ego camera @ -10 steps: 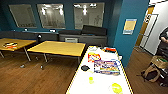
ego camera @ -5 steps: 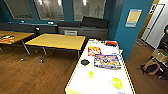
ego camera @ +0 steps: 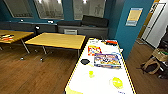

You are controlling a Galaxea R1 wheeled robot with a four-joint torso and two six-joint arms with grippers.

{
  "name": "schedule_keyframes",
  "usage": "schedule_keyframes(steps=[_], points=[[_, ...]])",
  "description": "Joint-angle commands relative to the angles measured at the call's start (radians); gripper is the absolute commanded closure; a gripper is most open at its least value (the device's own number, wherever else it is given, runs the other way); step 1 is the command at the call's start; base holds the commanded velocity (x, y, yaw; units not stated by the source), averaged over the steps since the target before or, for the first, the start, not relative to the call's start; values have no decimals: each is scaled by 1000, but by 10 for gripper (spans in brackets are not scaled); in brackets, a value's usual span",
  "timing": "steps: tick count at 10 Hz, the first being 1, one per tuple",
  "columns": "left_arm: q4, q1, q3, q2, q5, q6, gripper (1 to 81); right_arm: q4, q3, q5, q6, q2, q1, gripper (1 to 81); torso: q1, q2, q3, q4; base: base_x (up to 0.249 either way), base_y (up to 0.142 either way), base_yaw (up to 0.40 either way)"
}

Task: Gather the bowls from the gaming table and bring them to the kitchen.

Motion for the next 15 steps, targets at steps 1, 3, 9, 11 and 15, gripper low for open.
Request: schedule_keyframes(steps=[1,3,9,11,15], points=[[7,-23,2,1,63,8,10,244,-36,-80,2,-85,169,10,0,0,0,0,0,0,0],[7,-25,2,4,63,8,10,367,-97,-141,2,-82,215,10,0,0,0,0,0,0,0],[6,-33,2,11,57,8,10,503,-226,-231,2,-50,404,10,0,0,-1,0,0,0,0],[6,-36,0,16,57,8,10,525,-313,-272,2,-7,439,10,0,1,-1,0,0,0,0],[7,-42,0,18,57,8,10,523,-399,-284,44,64,508,10,0,1,-1,0,0,0,0]])
